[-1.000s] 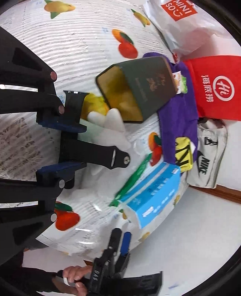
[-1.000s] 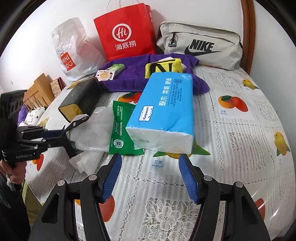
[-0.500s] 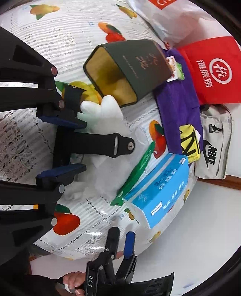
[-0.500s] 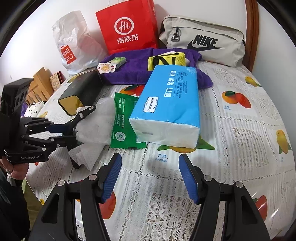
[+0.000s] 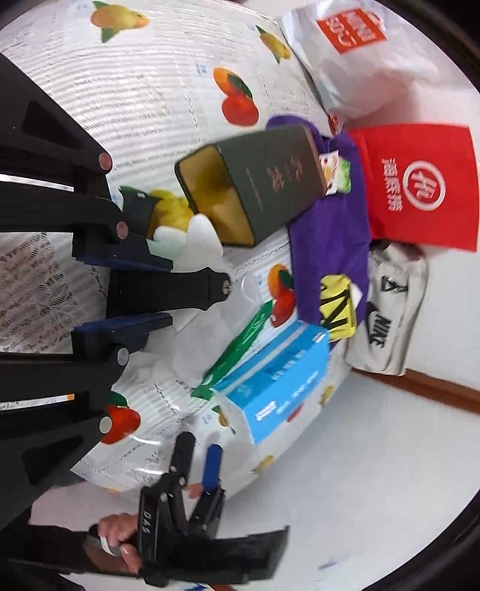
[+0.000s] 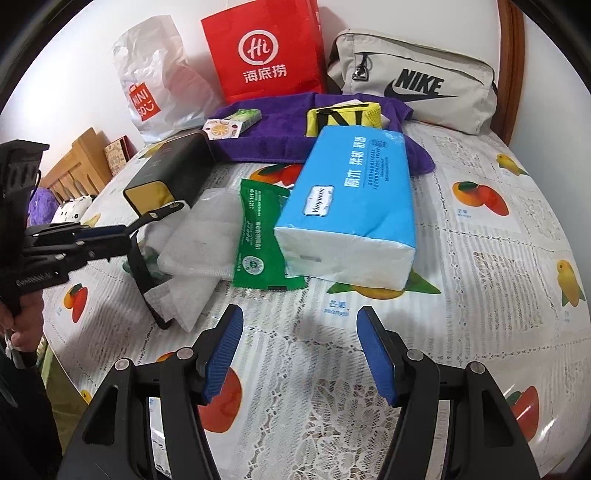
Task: Organize soft objects
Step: 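Grasp the green wipe packet with the right tool while the left tool holds the black strap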
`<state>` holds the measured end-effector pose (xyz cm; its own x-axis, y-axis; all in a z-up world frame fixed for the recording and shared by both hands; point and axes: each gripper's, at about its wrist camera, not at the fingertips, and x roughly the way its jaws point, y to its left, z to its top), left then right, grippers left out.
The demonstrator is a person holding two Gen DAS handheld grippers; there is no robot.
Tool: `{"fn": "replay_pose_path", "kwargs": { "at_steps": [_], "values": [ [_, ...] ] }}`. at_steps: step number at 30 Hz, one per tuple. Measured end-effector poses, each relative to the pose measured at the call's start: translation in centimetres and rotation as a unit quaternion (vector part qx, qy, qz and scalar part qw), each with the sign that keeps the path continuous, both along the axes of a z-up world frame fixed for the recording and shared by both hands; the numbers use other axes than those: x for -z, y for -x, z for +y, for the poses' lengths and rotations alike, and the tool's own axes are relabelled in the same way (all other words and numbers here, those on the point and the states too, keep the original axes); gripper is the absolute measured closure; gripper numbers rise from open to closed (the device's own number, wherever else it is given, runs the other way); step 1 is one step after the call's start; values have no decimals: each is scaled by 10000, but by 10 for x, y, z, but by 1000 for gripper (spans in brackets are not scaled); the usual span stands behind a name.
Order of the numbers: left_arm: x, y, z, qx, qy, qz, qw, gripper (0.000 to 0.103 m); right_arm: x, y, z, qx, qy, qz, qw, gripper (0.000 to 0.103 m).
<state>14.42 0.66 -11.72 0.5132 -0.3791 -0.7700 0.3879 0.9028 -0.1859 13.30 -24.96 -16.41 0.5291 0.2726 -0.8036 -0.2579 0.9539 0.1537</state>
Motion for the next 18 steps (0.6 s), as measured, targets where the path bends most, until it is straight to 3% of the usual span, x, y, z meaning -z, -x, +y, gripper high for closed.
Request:
{"fn": "replay_pose_path", "kwargs": {
  "at_steps": [15, 18],
  "values": [
    [0, 15, 47, -556, 399, -47, 9976, 82, -1, -6, 37, -389, -73, -141, 9991, 40],
    [6, 16, 50, -543, 447, 58, 9975, 82, 4, -14, 42, -326, -85, -122, 9994, 47]
  ]
}}
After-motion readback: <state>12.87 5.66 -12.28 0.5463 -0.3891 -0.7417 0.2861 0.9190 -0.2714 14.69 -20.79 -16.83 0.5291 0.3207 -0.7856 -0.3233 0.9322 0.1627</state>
